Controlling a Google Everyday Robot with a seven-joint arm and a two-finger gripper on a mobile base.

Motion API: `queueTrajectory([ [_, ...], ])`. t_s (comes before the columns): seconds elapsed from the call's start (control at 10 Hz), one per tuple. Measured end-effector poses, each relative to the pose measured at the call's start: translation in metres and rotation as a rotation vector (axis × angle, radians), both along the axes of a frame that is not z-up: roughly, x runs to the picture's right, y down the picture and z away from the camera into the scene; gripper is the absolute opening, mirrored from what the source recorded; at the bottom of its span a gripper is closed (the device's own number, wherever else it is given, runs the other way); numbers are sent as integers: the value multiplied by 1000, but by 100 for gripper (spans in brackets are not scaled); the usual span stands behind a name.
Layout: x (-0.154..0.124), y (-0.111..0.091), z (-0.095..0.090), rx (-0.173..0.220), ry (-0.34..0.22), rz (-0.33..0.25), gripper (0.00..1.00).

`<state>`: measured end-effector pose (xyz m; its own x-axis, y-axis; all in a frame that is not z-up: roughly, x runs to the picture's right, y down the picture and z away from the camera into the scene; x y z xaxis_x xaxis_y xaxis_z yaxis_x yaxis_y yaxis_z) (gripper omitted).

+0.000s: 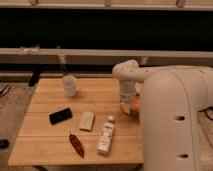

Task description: Drag the ceramic bowl in a circle

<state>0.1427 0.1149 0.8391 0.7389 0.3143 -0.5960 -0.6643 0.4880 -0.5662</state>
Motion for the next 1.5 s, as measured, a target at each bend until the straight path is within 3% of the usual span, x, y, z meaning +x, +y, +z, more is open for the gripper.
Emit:
queueTrajectory([
  [0.4,-16,-37,43,35,-25,-7,0],
  [0.8,-69,-72,75,80,-129,-64,0],
  [1.2,-122,-77,66,105,-271,-151,2],
  [1.5,-133,-52,47,74,-319,-202,31],
])
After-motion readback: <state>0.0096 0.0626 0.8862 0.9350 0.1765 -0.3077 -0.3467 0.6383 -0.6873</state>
